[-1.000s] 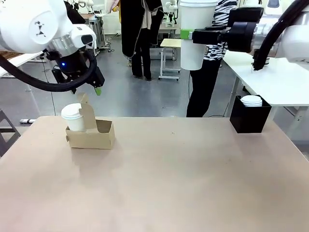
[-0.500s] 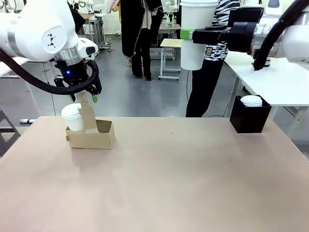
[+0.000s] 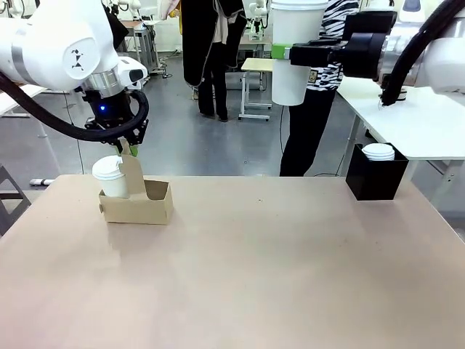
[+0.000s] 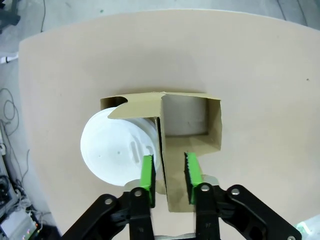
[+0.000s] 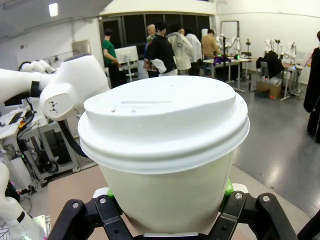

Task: Pour a drink into a cup and package it in a carrier.
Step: Position the Cup Carrier in the center of the table.

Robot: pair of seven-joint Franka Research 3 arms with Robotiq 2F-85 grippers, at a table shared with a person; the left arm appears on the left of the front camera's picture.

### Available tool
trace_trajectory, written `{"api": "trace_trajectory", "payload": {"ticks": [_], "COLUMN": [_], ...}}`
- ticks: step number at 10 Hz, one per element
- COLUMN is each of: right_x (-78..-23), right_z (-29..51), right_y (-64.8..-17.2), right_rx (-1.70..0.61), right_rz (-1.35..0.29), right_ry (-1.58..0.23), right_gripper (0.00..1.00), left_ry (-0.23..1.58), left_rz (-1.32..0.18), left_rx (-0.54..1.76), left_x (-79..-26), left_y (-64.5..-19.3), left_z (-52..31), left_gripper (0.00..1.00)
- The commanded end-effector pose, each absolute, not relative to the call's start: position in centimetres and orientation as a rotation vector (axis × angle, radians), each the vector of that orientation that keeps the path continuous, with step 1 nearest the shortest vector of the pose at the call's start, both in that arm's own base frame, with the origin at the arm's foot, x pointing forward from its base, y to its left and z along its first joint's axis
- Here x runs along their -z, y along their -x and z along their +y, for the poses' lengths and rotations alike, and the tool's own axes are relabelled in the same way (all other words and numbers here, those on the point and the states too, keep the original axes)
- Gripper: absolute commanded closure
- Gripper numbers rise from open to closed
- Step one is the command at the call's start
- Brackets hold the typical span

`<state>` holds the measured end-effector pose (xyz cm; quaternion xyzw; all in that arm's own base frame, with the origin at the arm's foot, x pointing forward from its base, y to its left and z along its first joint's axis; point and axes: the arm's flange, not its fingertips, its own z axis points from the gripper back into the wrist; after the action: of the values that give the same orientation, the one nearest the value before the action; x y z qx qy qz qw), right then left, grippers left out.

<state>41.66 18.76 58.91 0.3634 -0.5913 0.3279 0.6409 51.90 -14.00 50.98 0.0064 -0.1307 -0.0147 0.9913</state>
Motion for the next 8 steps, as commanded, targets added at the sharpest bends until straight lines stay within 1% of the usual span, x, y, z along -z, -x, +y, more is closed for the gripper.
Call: {"api": "trace_trajectory", "payload": {"ticks": [1,3,4,5,8], "right_x": [-59.33,-59.33,-59.33,-59.33,-59.33], "right_z": [19.17,19.17,19.17,19.17,19.17], "right_y": [-41.96,-41.96,-41.96,-41.96,-41.96], "right_rx": [-0.748,-0.748,-0.748,-0.748,-0.748], "right_rz": [-1.374,-1.374,-1.374,-1.374,-1.374], "right_ry": [-0.832,-0.832,-0.832,-0.832,-0.832], "right_gripper": [0.19,0.19,0.19,0.19,0.19], "left_ry": [-0.027,-0.024,-0.032,-0.013,-0.013], "left_rz": [-0.249,-0.242,-0.218,-0.252,-0.252], "left_rx": [-0.008,-0.012,-0.051,0.016,0.016], "left_x": [-51.15,-50.99,-51.10,-50.65,-50.65], "left_y": [-52.27,-52.25,-52.48,-51.98,-51.98], "left_z": [-13.88,-13.93,-13.95,-13.88,-13.88], "left_gripper": [1.00,1.00,1.00,1.00,1.00]}}
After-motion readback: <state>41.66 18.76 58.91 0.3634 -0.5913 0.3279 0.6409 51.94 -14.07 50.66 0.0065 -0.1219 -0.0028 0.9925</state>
